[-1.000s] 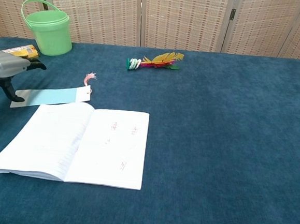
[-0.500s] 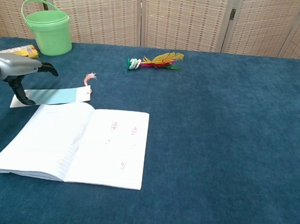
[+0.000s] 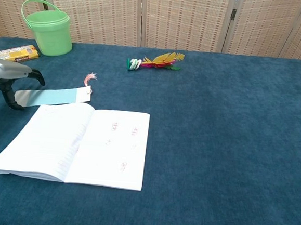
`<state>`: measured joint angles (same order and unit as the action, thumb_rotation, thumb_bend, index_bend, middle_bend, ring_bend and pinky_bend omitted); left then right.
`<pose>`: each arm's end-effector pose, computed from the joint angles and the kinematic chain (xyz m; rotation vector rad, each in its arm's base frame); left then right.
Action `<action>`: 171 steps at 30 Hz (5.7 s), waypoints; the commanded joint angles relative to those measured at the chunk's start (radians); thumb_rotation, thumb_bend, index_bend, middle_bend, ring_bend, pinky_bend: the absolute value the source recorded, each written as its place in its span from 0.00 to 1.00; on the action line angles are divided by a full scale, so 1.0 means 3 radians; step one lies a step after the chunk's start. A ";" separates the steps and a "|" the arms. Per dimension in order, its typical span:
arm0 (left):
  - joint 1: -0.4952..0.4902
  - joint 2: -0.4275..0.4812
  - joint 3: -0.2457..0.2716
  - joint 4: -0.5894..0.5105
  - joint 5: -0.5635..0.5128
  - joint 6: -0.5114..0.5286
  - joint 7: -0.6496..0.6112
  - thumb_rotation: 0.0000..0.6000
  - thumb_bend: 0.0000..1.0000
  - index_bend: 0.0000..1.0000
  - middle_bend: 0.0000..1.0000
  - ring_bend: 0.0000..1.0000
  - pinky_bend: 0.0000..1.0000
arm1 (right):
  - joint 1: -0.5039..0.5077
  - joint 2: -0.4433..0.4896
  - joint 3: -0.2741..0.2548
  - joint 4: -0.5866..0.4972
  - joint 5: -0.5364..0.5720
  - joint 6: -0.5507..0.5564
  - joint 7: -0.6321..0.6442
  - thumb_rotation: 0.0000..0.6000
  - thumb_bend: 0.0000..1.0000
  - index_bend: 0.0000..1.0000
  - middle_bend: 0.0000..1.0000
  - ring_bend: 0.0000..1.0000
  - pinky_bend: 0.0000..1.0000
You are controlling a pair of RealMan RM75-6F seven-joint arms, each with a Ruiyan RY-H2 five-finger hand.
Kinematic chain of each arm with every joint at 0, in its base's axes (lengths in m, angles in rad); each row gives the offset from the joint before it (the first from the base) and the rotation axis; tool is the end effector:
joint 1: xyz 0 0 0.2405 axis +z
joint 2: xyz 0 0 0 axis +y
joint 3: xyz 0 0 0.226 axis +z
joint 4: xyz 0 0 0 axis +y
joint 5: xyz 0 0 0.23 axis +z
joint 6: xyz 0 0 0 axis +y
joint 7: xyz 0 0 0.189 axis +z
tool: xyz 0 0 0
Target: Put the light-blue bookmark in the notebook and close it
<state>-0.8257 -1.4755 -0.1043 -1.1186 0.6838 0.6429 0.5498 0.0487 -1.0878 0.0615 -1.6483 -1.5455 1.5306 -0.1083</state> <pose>-0.2617 0.4355 -0.0087 -1.7492 -0.9607 -0.3183 -0.2824 -0.2170 0.1397 1.4040 -0.7855 0.8619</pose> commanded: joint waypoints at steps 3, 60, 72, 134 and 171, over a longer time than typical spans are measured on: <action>-0.0025 -0.0015 0.0039 0.0030 -0.0060 0.0018 0.0001 1.00 0.28 0.17 0.00 0.00 0.14 | 0.0006 0.0002 0.0001 -0.0004 -0.0002 -0.0006 -0.0007 1.00 0.19 0.13 0.21 0.15 0.24; -0.0027 -0.0130 0.0040 0.0224 0.0091 0.0157 -0.0397 1.00 0.39 0.32 0.00 0.00 0.14 | -0.0023 0.0011 0.0004 -0.0001 0.0014 0.0038 0.0010 1.00 0.19 0.13 0.21 0.15 0.24; 0.0078 0.0148 -0.0040 -0.0218 0.0652 0.0344 -0.0766 1.00 0.40 0.32 0.00 0.00 0.14 | -0.0025 0.0016 0.0004 -0.0015 -0.0004 0.0056 -0.0003 1.00 0.19 0.13 0.21 0.15 0.24; -0.0287 0.0631 0.0571 -0.1343 0.3455 0.0442 -0.1837 1.00 0.40 0.32 0.00 0.00 0.14 | -0.0082 0.0063 -0.0019 -0.0068 -0.0069 0.0148 -0.0036 1.00 0.19 0.13 0.21 0.15 0.24; -0.0552 0.0329 0.0495 -0.0557 0.3067 0.0072 -0.1756 1.00 0.42 0.14 0.00 0.00 0.14 | -0.0116 0.0069 -0.0018 -0.0121 -0.0050 0.0163 -0.0101 1.00 0.19 0.13 0.21 0.15 0.24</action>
<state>-0.9925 -1.3787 0.0446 -1.2829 1.6069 0.6647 0.0209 0.0138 -1.0669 0.0561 -1.6845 -1.5606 1.5796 -0.1385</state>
